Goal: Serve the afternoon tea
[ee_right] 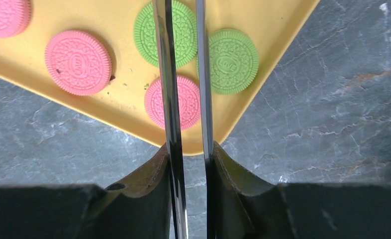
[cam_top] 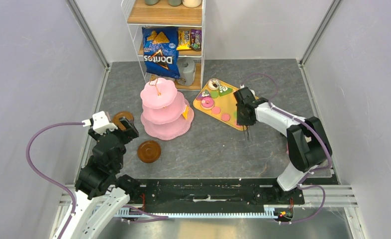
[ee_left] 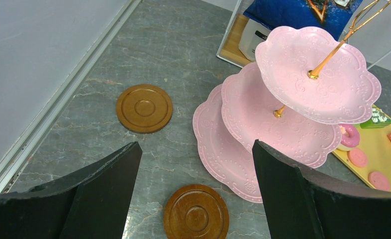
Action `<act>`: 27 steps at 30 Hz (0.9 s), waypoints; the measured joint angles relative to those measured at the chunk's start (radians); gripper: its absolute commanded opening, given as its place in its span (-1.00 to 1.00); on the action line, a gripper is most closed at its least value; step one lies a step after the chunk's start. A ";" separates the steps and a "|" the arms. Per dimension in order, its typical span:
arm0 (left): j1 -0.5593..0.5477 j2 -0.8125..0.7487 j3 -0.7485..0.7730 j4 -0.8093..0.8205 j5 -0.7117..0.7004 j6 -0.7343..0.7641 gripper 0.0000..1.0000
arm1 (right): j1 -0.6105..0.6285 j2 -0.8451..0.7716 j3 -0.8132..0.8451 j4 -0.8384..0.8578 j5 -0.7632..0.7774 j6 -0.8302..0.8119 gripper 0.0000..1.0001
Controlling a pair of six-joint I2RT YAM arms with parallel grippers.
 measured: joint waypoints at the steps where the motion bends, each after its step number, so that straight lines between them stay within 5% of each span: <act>1: 0.000 0.001 0.000 0.000 0.000 0.000 0.81 | 0.000 -0.012 -0.001 -0.004 0.001 0.000 -0.47; 15: 0.000 0.001 0.000 0.000 -0.001 0.000 0.81 | 0.083 -0.310 -0.050 -0.091 0.001 -0.026 -0.51; 27: 0.000 0.001 0.000 0.000 -0.001 0.000 0.80 | 0.377 -0.418 -0.088 -0.164 -0.020 -0.029 -0.52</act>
